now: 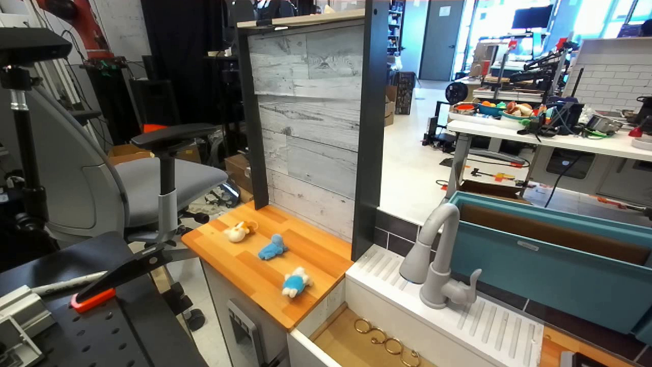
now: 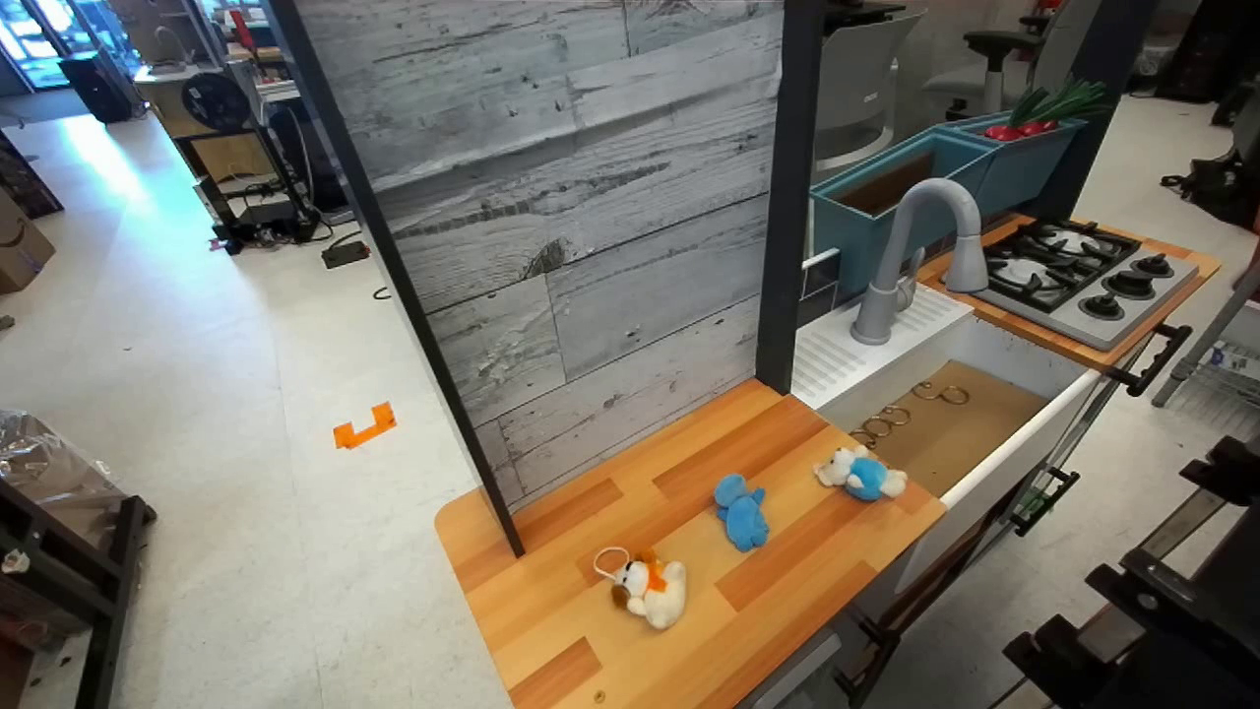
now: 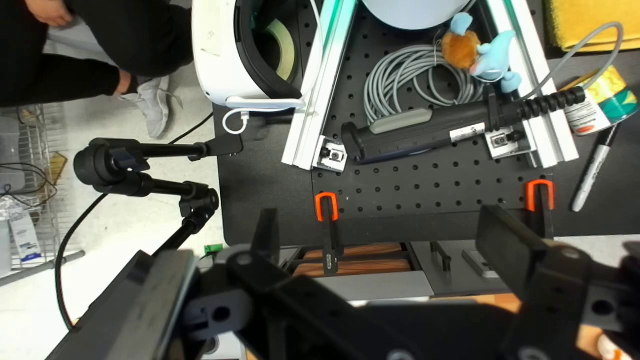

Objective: Pick the blue object and move it slightly up on the counter

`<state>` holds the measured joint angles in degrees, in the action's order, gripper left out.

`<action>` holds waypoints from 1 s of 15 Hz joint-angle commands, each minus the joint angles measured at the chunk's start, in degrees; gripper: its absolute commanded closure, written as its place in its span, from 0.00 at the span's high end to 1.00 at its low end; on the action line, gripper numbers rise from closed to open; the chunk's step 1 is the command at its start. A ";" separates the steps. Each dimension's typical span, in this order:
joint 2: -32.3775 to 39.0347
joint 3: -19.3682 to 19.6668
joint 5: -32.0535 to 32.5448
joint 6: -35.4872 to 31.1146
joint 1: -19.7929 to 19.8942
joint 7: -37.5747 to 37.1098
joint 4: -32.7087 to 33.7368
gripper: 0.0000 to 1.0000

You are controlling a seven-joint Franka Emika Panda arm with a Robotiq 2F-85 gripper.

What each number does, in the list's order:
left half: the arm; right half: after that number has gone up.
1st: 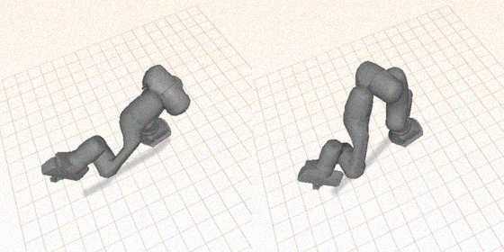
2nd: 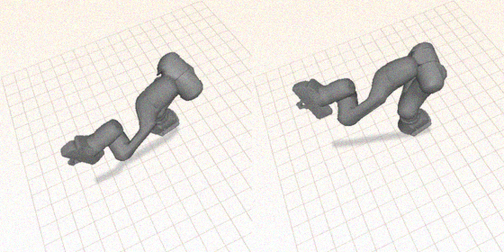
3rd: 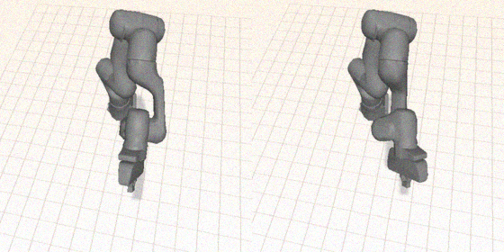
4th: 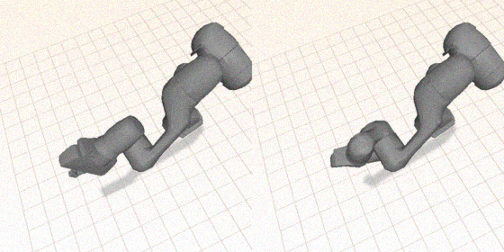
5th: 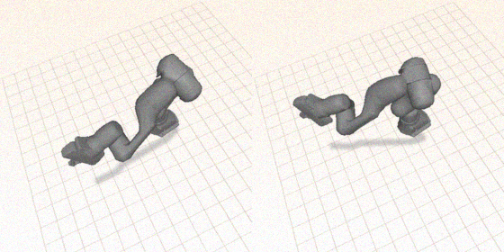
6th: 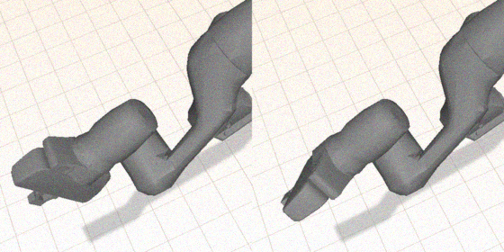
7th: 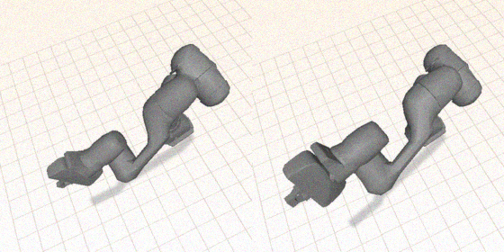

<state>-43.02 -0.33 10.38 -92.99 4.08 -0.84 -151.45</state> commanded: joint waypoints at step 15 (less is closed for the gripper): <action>4.36 0.70 -0.45 -1.25 -0.30 -1.78 2.00 1.00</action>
<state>-42.68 -0.25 10.38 -92.99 4.07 -1.08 -151.41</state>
